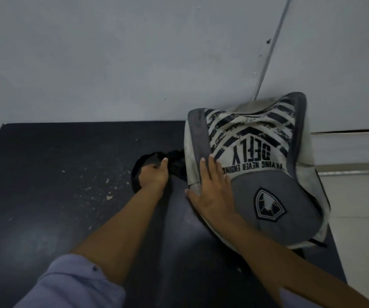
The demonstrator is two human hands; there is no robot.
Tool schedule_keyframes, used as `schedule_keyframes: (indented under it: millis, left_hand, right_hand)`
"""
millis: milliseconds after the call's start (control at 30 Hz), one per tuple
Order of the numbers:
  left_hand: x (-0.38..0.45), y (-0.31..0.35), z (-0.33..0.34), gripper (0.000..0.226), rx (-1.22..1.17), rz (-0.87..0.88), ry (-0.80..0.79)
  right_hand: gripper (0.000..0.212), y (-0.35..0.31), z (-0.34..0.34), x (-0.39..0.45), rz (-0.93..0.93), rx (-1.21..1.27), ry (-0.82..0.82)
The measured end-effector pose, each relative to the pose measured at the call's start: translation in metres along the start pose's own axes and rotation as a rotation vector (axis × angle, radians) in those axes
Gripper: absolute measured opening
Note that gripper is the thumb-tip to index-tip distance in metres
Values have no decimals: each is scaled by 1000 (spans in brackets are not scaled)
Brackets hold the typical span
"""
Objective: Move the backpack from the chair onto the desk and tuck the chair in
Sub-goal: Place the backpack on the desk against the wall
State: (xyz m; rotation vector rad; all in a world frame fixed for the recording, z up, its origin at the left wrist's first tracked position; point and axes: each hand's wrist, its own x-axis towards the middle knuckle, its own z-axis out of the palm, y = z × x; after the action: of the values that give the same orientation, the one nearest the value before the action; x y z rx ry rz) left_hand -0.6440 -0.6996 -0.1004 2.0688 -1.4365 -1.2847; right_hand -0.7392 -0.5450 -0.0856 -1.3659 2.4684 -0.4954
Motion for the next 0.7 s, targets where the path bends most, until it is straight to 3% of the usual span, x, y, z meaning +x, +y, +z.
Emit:
schedule_keyframes:
  millis: [133,233,333,467,600,700]
  left_hand:
    - [29,9,18,52,-237,-204,-50]
    - [49,16,26,70,-295,-286,-81]
    - [61,22,31,49,-311,-300,-116]
    - [75,38,37,38,-367,-273,-209]
    - [88,77,50,25,-310,-220,-221]
    - [102,104,68,23,-249,-149,-277]
  right_hand:
    - [100,-8,23,12,83,-72,23]
    - [75,-7,39,11,51,-156,140]
    - [54,4,47,11,-35,-123,277]
    - [41,10,21,21,-19,118,398]
    - [40,10,-20,23,100,394,377]
    - [44,13,-37,19,111,423,399]
